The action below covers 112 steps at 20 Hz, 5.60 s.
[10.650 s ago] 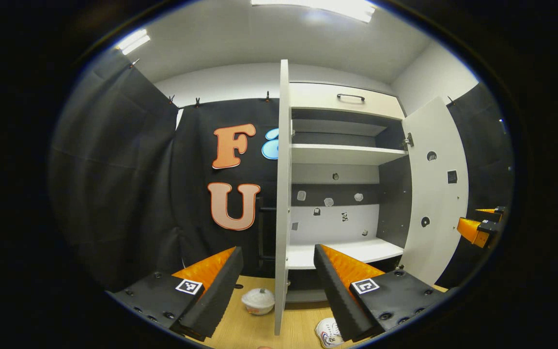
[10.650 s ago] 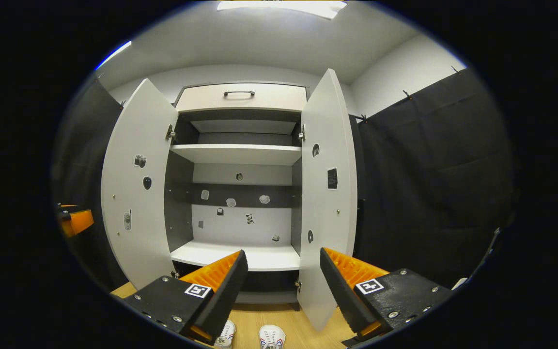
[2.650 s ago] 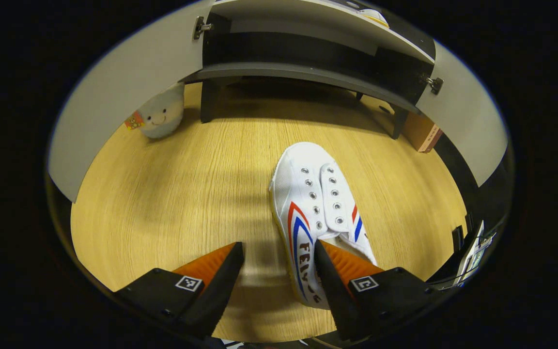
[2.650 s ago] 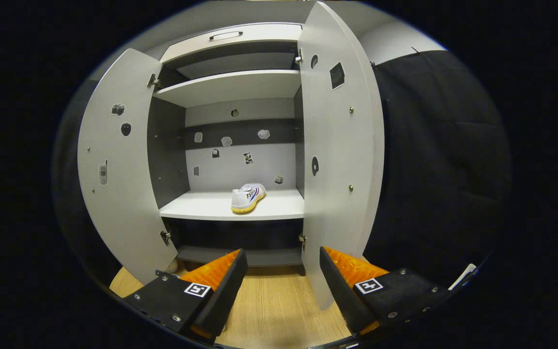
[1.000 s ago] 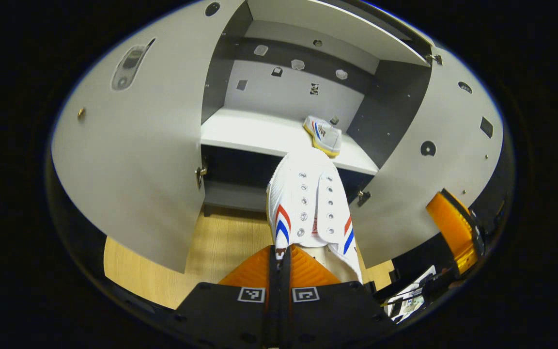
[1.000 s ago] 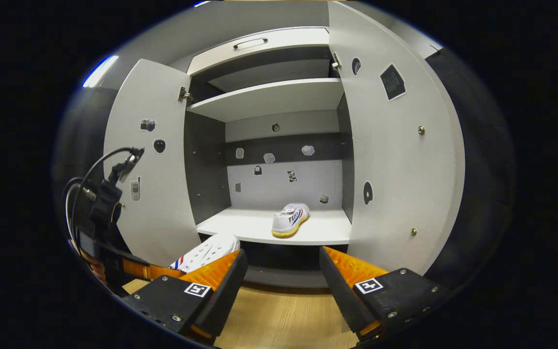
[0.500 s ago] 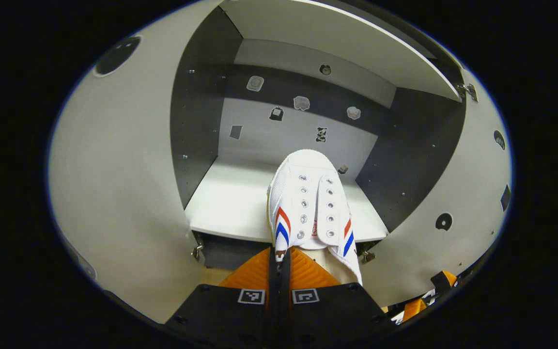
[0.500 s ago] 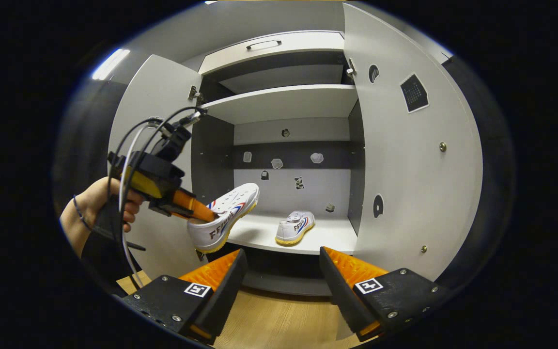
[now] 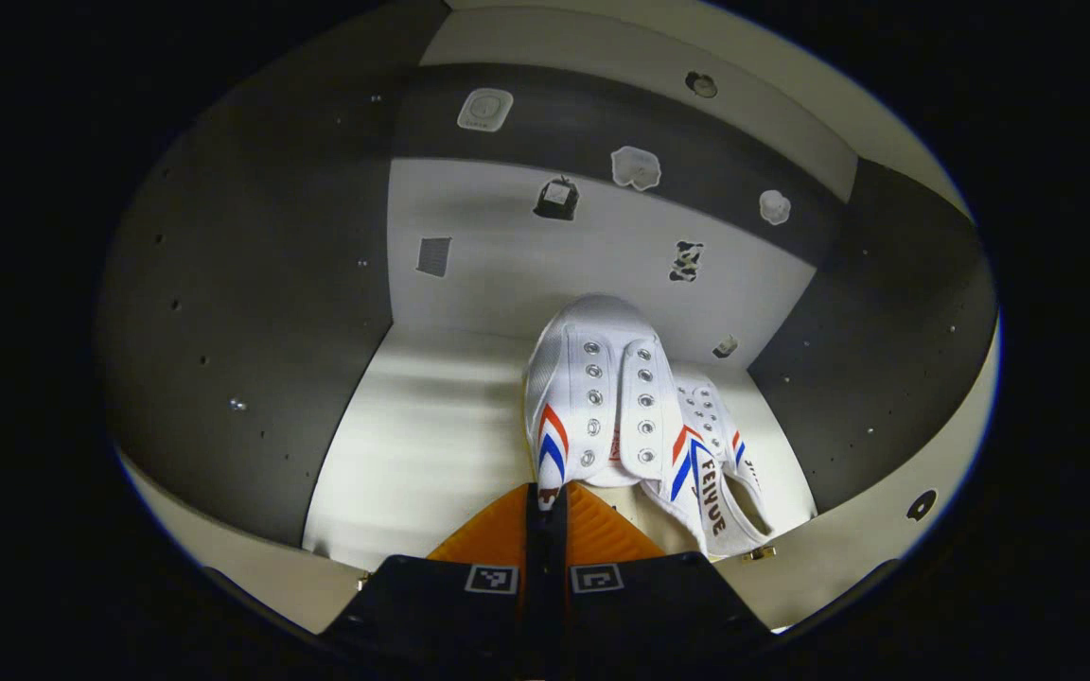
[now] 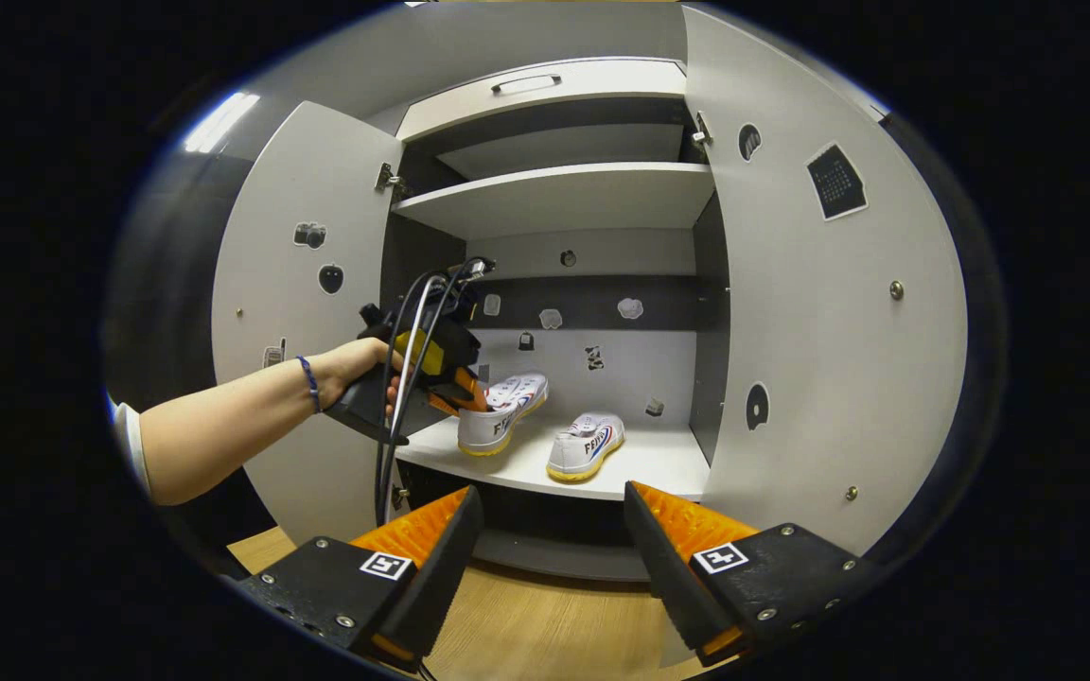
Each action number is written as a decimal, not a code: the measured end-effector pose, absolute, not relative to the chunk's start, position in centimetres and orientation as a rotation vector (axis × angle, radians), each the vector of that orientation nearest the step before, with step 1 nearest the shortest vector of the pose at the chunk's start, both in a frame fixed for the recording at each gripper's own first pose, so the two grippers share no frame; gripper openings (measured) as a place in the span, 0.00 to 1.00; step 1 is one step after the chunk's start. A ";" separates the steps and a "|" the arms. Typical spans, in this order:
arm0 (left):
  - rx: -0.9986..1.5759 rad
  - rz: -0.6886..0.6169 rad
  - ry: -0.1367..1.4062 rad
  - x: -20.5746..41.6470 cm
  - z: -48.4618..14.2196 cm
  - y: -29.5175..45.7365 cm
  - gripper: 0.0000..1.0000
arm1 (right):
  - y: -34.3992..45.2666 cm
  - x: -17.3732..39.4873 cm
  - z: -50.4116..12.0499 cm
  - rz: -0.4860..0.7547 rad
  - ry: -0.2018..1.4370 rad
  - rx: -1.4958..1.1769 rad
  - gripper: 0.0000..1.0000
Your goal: Grab one shoe with the right hand and put it into the shoe cabinet, grab the other shoe with the left hand and put it into the shoe cabinet; then close the right door with the right hand and the left door with the left hand.
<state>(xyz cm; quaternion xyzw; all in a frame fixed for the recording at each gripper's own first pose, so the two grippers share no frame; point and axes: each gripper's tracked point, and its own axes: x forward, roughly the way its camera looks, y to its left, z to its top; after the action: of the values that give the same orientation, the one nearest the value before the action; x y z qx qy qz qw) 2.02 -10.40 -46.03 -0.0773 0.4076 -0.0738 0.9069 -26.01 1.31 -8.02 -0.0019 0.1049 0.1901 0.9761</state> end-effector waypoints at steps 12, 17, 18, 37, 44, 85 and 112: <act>-0.126 -0.128 0.864 1.1 -44.6 -11.2 0.36 | 0.8 -25.5 -7.9 0.343 0.226 0.007 0.93; -0.060 -0.102 0.721 0.5 -40.3 -10.3 1.00 | 1.2 -26.4 -7.6 0.354 0.221 0.016 0.92; -0.056 -0.104 0.695 0.0 -39.3 -10.4 0.98 | 1.2 -26.7 -7.5 0.357 0.221 0.016 0.92; -0.038 -0.141 0.090 -27.1 -14.4 -6.9 0.94 | -10.7 -34.0 1.4 0.194 0.121 -0.021 0.93; -0.072 -0.070 0.061 -32.2 -13.7 -1.0 0.96 | -21.0 -32.6 3.8 -0.019 0.065 -0.014 0.93; -0.068 0.153 -0.015 -41.4 -11.1 16.6 0.94 | 1.0 -21.5 -1.3 0.255 0.140 0.171 0.89; -0.092 -0.118 0.128 -30.8 -22.0 12.3 0.97 | 4.2 -16.9 -3.1 0.154 0.170 0.117 0.92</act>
<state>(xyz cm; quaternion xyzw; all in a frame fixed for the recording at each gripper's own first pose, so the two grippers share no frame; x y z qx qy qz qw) -30.78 12.34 -21.99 -0.0457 0.0640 -0.0589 0.9952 -16.94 4.19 -3.07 0.0584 0.0848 0.0770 0.9917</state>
